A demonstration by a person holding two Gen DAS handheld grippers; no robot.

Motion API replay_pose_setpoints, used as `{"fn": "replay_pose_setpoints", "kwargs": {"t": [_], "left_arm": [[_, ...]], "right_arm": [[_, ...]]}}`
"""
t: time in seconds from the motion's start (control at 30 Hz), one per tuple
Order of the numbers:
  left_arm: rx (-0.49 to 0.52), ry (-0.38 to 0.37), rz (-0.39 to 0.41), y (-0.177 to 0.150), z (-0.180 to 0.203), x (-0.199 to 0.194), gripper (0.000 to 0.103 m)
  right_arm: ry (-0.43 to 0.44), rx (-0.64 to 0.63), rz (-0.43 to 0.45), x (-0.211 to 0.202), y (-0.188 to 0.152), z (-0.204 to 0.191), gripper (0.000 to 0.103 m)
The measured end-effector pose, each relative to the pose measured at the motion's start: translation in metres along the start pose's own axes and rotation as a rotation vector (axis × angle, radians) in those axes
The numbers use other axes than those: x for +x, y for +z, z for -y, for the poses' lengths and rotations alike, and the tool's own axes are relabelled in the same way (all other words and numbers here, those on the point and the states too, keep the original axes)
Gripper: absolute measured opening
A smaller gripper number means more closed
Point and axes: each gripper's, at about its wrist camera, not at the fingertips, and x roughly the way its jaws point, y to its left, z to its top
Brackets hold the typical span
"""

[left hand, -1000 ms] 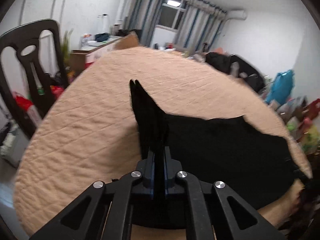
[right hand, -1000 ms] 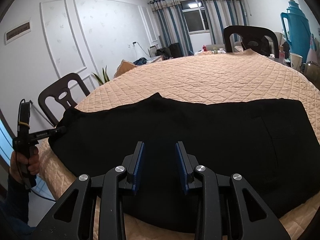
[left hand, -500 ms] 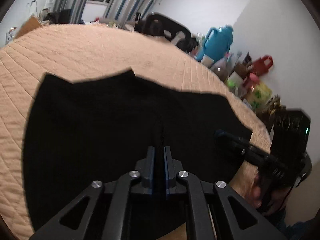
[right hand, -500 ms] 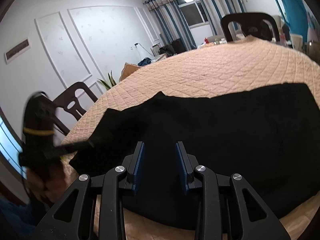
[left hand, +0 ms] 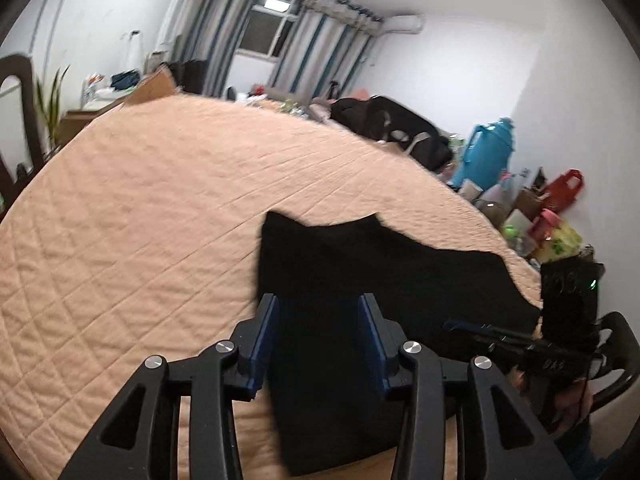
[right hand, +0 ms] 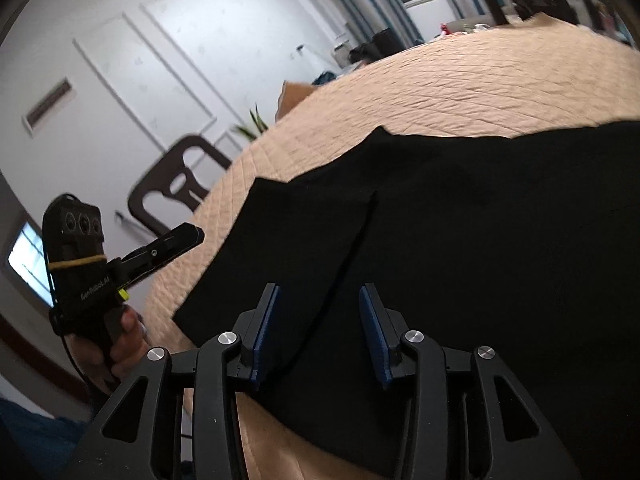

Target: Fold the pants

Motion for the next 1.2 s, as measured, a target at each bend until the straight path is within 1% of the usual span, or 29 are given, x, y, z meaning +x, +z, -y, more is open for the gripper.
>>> {"fn": "replay_pose_setpoints", "kwargs": {"t": [0.1, 0.2, 0.3, 0.37, 0.43, 0.47, 0.53, 0.63, 0.73, 0.8, 0.87, 0.9, 0.97, 1.0, 1.03, 1.1, 1.2], "left_arm": [[-0.017, 0.006, -0.014, -0.007, -0.009, 0.003, 0.044], [-0.021, 0.002, -0.012, -0.012, -0.013, 0.0, 0.044], [-0.022, 0.004, -0.011, -0.014, -0.015, -0.001, 0.044], [-0.026, 0.006, -0.011, -0.015, -0.016, -0.001, 0.044], [-0.028, 0.006, -0.013, -0.016, -0.017, -0.001, 0.044], [-0.029, 0.004, -0.014, -0.016, -0.017, -0.002, 0.044], [-0.027, 0.002, -0.012, -0.016, -0.016, -0.004, 0.044], [-0.016, -0.009, -0.004, -0.014, -0.009, -0.007, 0.044], [0.004, -0.029, 0.005, -0.012, 0.0, -0.011, 0.044], [0.014, -0.043, 0.006, -0.012, 0.006, -0.01, 0.044], [0.025, -0.055, -0.002, -0.012, 0.011, -0.007, 0.044], [0.03, -0.06, -0.009, -0.013, 0.014, -0.005, 0.044], [0.042, -0.067, -0.027, -0.014, 0.018, 0.001, 0.044], [0.046, -0.068, -0.035, -0.014, 0.02, 0.003, 0.044], [0.052, -0.07, -0.043, -0.014, 0.022, 0.005, 0.044], [0.067, -0.069, -0.057, -0.014, 0.026, 0.009, 0.044], [0.092, -0.069, -0.07, -0.015, 0.032, 0.012, 0.044]], "right_arm": [[0.008, 0.027, -0.039, 0.015, 0.011, -0.002, 0.042], [0.018, 0.066, -0.064, 0.026, 0.018, -0.005, 0.042], [0.033, 0.064, -0.08, 0.033, 0.018, -0.013, 0.042], [0.068, 0.066, -0.095, 0.036, 0.015, -0.016, 0.041], [0.054, 0.065, -0.096, 0.037, 0.012, -0.016, 0.025], [0.038, 0.066, -0.103, 0.039, 0.011, -0.015, 0.003], [0.054, 0.076, -0.108, 0.038, 0.013, -0.011, 0.003], [0.051, 0.046, -0.071, 0.026, 0.022, -0.012, 0.003], [0.012, 0.028, -0.011, 0.004, 0.033, -0.007, 0.003], [-0.02, 0.023, 0.012, -0.01, 0.036, 0.001, 0.003], [-0.059, 0.028, 0.005, -0.016, 0.035, 0.012, 0.003], [-0.086, 0.031, -0.021, -0.013, 0.033, 0.021, 0.003], [-0.108, 0.065, -0.063, -0.006, 0.028, 0.036, 0.003], [-0.101, 0.083, -0.08, -0.003, 0.024, 0.042, 0.003], [-0.078, 0.098, -0.061, -0.006, 0.022, 0.046, 0.003], [-0.057, 0.127, -0.046, -0.008, 0.021, 0.05, 0.004], [-0.063, 0.13, -0.028, -0.012, 0.022, 0.05, 0.004]]}}
